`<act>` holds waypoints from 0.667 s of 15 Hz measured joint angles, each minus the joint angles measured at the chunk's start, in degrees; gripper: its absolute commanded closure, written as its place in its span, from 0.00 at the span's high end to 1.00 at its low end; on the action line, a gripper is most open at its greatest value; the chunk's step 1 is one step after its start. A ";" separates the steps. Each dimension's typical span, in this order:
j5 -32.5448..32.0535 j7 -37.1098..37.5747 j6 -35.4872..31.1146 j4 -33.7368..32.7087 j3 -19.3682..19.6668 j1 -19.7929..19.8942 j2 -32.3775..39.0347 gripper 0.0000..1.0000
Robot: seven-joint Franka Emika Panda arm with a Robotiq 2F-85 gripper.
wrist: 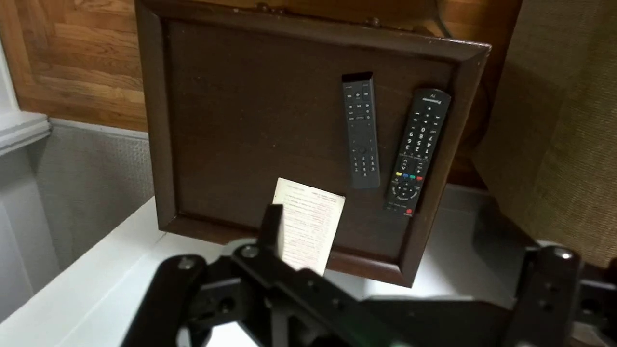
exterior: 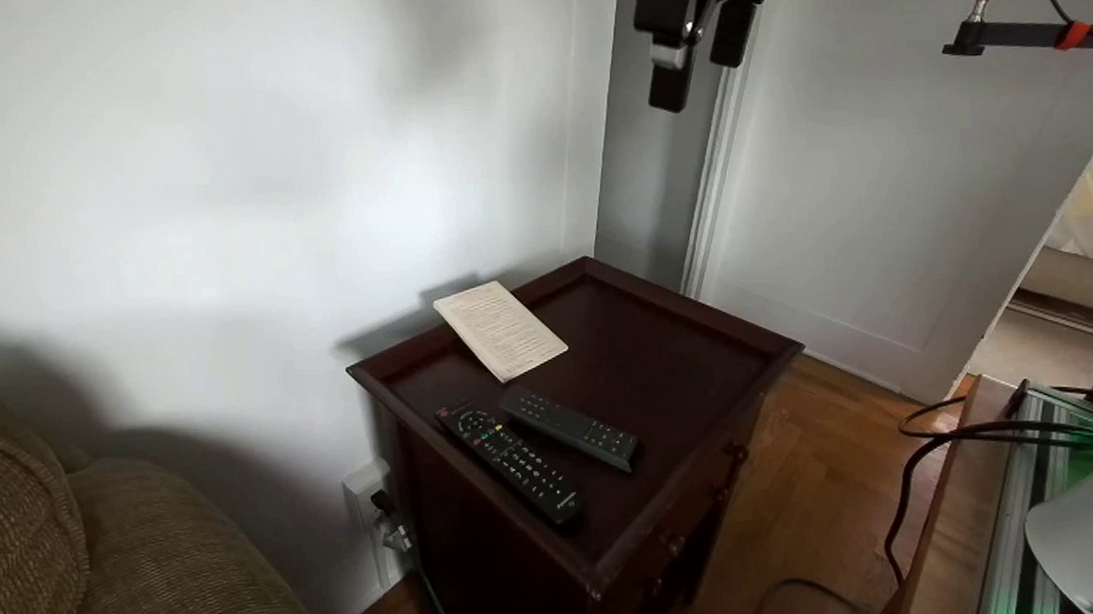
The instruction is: Turn the white book over and then put the black remote on the right on top of the white book
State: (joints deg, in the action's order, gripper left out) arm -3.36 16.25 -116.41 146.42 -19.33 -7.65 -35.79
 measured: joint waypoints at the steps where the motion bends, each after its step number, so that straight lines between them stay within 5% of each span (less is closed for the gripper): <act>1: 0.38 -0.69 -0.37 0.44 2.40 0.21 0.10 1.00; 10: 14.87 -30.57 -21.04 5.44 26.17 -1.18 7.15 1.00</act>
State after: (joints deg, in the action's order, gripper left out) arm 11.52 -14.32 -137.45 151.86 6.84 -8.83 -28.64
